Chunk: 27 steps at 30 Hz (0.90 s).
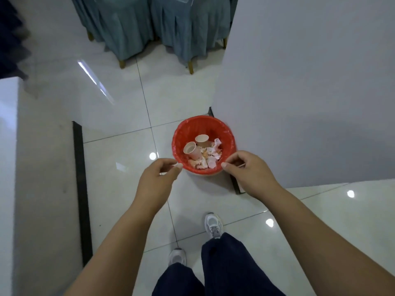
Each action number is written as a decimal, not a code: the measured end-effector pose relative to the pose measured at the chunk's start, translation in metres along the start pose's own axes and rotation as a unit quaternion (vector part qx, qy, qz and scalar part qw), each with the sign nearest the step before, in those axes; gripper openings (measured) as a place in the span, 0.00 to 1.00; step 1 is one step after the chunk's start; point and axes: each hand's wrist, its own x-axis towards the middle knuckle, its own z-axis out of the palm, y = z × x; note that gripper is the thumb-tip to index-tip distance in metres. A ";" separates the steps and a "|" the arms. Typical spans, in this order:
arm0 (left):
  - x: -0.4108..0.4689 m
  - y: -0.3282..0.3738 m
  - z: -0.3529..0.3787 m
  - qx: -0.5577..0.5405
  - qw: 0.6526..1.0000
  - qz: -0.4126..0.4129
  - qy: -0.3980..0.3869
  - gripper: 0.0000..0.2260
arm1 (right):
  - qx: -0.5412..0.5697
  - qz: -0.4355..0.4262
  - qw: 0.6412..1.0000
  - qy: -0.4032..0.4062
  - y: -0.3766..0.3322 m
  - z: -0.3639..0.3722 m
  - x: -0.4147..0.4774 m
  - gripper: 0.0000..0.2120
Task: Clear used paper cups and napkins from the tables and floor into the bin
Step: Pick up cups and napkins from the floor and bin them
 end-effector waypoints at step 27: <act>-0.221 0.058 0.113 0.053 0.895 0.207 -0.391 0.02 | 0.208 0.160 0.875 0.407 0.106 -0.050 -0.338 0.06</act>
